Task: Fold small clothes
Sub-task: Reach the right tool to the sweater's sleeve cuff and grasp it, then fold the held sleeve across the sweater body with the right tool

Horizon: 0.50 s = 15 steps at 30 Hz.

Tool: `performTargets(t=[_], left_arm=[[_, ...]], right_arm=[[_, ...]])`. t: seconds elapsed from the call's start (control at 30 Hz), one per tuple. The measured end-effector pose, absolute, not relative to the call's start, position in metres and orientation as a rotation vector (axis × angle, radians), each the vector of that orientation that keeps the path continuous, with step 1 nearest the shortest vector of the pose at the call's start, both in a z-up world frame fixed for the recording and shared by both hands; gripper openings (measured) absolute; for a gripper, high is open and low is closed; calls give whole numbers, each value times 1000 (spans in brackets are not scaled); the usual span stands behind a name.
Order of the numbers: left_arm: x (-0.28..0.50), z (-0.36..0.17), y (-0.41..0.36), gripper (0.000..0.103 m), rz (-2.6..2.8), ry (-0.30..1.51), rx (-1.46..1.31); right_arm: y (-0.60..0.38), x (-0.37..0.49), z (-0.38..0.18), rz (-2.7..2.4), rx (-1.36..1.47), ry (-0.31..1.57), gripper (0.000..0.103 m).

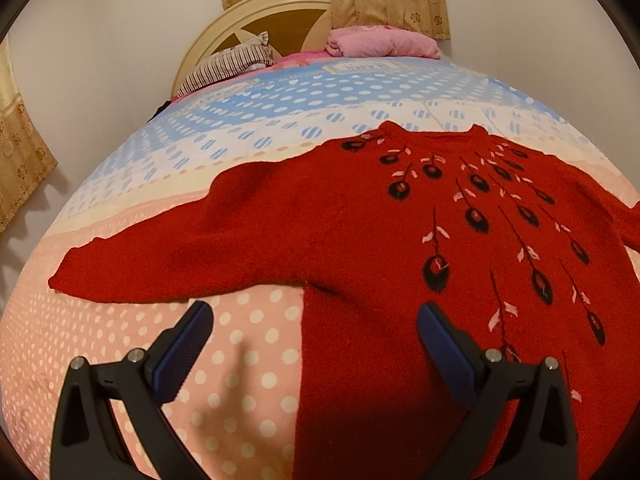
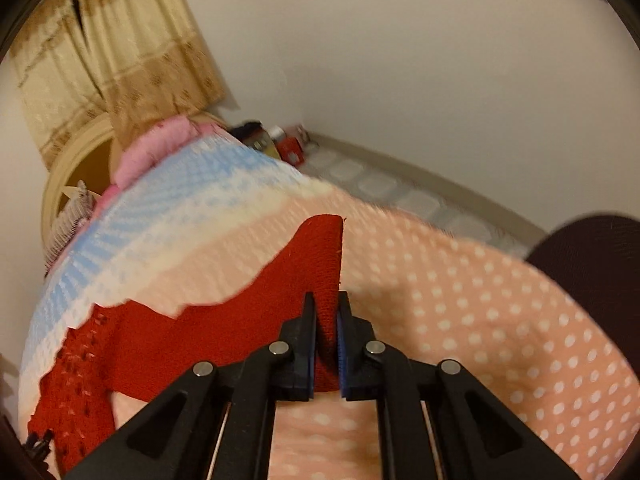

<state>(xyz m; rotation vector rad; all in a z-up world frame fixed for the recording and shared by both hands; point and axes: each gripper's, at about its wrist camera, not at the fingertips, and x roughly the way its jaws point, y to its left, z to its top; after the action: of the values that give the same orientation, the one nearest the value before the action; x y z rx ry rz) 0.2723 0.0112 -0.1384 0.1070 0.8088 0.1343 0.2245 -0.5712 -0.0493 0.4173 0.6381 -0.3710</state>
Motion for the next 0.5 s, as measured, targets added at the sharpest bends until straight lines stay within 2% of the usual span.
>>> performTargets(t=[0.5], left_arm=[[267,-140,25,103,118,802,34]], right_arm=[[-458,265,74,-160,257,535,7]])
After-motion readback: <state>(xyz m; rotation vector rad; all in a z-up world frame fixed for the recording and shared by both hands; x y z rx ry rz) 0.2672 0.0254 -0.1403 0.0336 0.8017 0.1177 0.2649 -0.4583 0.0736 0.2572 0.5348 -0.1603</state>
